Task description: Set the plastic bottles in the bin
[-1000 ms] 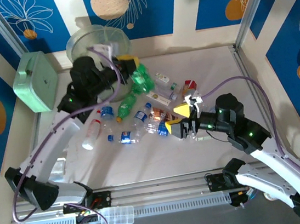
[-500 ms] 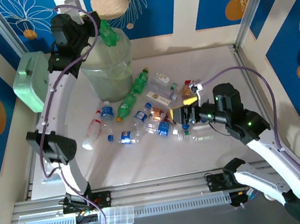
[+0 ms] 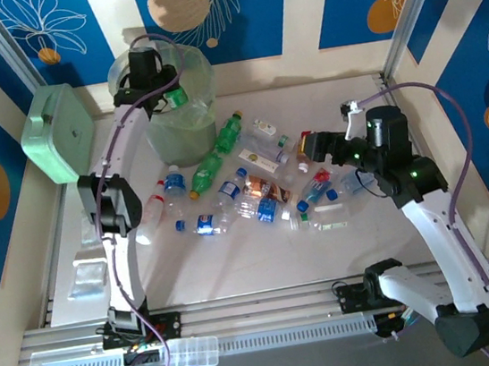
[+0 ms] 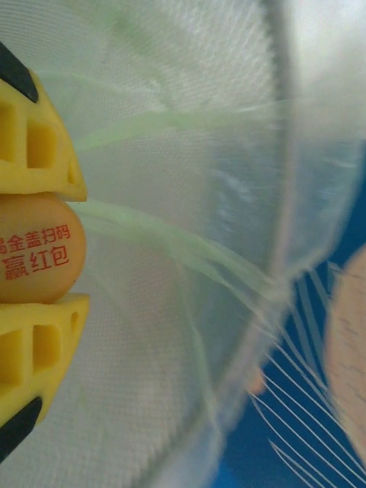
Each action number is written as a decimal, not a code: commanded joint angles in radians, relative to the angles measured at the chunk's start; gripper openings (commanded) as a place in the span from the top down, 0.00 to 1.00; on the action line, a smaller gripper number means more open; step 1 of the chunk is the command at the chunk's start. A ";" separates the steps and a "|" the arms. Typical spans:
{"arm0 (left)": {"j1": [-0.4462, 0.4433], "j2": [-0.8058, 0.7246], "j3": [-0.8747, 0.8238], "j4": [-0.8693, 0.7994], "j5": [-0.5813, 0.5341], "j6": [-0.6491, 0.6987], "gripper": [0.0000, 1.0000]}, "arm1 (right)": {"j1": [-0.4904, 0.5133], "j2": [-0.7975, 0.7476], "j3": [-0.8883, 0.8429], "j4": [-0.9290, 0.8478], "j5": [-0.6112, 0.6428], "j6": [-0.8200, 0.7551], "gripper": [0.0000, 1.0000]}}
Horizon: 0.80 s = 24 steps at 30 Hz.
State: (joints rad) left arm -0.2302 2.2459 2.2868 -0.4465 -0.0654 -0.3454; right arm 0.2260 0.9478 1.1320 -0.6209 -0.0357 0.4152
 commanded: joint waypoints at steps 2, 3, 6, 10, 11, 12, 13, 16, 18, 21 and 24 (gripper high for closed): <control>0.006 0.073 0.081 -0.078 -0.025 0.003 0.94 | 0.002 0.005 0.015 -0.026 -0.075 0.028 0.14; 0.006 0.087 0.083 -0.087 -0.022 0.002 0.90 | 0.001 0.006 0.015 -0.024 -0.075 0.029 0.14; 0.007 0.115 0.085 -0.106 -0.030 0.001 0.68 | 0.001 0.007 0.014 -0.016 -0.068 0.034 0.14; 0.008 0.113 0.084 -0.103 -0.012 -0.003 0.42 | -0.001 0.012 0.012 0.000 -0.068 0.037 0.13; 0.007 0.106 0.085 -0.099 -0.005 -0.004 0.40 | -0.001 0.015 0.014 0.004 -0.073 0.040 0.13; 0.008 0.098 0.086 -0.095 -0.001 -0.006 0.37 | -0.001 0.018 0.015 0.006 -0.079 0.042 0.13; 0.007 0.087 0.086 -0.092 0.002 -0.007 0.35 | -0.001 0.022 0.018 0.007 -0.084 0.043 0.13; 0.006 0.037 0.086 -0.083 0.021 0.002 0.32 | 0.002 0.025 0.030 0.003 -0.093 0.046 0.13; 0.006 -0.006 0.085 -0.074 0.052 0.004 0.31 | 0.004 0.020 0.035 0.000 -0.107 0.045 0.13; 0.004 -0.080 0.083 -0.065 0.106 0.000 0.31 | 0.012 0.009 0.037 -0.010 -0.110 0.043 0.13; -0.004 -0.158 0.073 -0.070 0.154 -0.007 0.30 | 0.022 -0.006 0.030 -0.025 -0.099 0.051 0.13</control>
State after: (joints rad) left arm -0.2302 2.2425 2.3413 -0.5404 0.0143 -0.3500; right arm 0.2371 0.9695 1.1336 -0.6235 -0.1165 0.4538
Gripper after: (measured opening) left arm 0.695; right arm 0.867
